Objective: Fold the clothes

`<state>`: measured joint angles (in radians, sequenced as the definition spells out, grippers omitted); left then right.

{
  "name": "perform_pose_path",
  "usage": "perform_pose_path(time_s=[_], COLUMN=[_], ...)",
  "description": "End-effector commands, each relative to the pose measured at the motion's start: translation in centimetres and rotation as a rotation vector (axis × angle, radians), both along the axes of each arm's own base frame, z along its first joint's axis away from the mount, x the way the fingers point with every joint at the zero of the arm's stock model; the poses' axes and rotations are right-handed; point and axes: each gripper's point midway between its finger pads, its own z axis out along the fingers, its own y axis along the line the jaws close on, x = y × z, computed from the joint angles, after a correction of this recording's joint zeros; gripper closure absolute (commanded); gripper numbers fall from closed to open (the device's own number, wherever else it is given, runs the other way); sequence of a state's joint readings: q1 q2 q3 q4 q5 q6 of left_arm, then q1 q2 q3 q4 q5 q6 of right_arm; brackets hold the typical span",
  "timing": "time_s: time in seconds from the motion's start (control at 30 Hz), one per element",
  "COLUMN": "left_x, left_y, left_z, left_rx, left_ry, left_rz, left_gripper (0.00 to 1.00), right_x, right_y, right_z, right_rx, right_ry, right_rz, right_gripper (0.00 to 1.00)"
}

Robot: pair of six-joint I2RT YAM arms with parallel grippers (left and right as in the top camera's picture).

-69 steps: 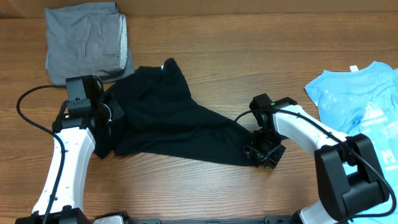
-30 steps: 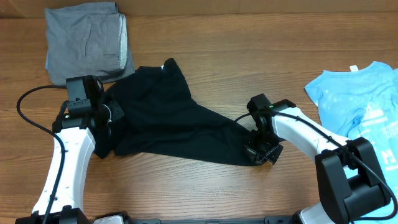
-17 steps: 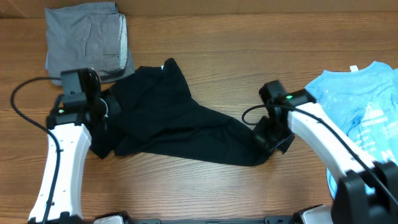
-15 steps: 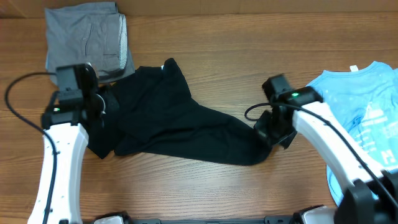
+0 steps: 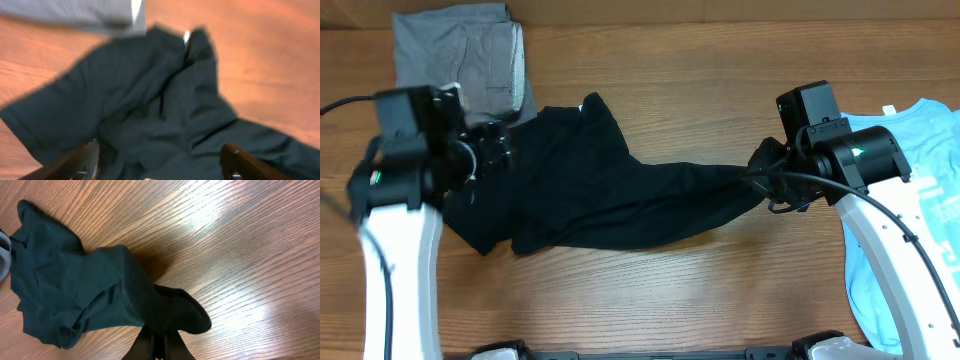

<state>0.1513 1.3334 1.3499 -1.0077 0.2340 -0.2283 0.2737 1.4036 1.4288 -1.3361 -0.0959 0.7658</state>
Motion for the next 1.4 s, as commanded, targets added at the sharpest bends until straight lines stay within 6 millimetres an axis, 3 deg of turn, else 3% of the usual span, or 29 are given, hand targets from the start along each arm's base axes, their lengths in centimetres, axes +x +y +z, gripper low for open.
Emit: perform_pose_path(time_s=[0.0, 0.17, 0.37, 0.6, 0.83, 0.97, 1.13, 1.17, 1.23, 1.37], left_x=[1.1, 2.2, 3.9, 5.6, 4.1, 3.4, 3.1, 3.0, 3.0, 2.9], left_y=[-0.1, -1.1, -1.9, -1.7, -2.7, -3.3, -3.4, -3.4, -3.4, -3.5], left_z=[-5.4, -11.2, -16.1, -17.9, -20.0, -21.3, -21.9, -21.9, -21.9, -21.8], left_rx=[-0.036, -0.076, -0.121, -0.09, -0.136, -0.184, -0.193, -0.192, -0.192, -0.199], left_ry=[0.166, 0.297, 0.331, 0.285, 0.365, 0.404, 0.427, 0.428, 0.43, 0.434], left_rz=[-0.039, -0.181, -0.298, -0.357, -0.419, -0.437, -0.438, -0.443, -0.442, -0.442], left_gripper=[0.16, 0.14, 0.08, 0.02, 0.02, 0.08, 0.07, 0.1, 0.24, 0.79], right_x=[0.4, 0.4, 0.3, 0.2, 0.3, 0.3, 0.3, 0.3, 0.3, 0.3], right_y=[-0.4, -0.4, -0.4, -0.4, -0.4, -0.4, -0.4, -0.4, -0.4, -0.4], right_z=[0.7, 0.7, 0.6, 0.6, 0.6, 0.6, 0.6, 0.6, 0.6, 0.6], right_rx=[-0.014, -0.019, -0.021, -0.021, -0.021, -0.021, -0.021, -0.021, -0.021, -0.021], right_ry=[-0.03, -0.034, -0.027, -0.025, -0.027, -0.027, -0.027, -0.027, -0.027, -0.026], right_rz=[0.003, 0.021, 0.021, 0.021, 0.021, 0.021, 0.021, 0.021, 0.021, 0.021], right_gripper=[0.96, 0.96, 0.96, 0.96, 0.96, 0.96, 0.96, 0.96, 0.96, 0.96])
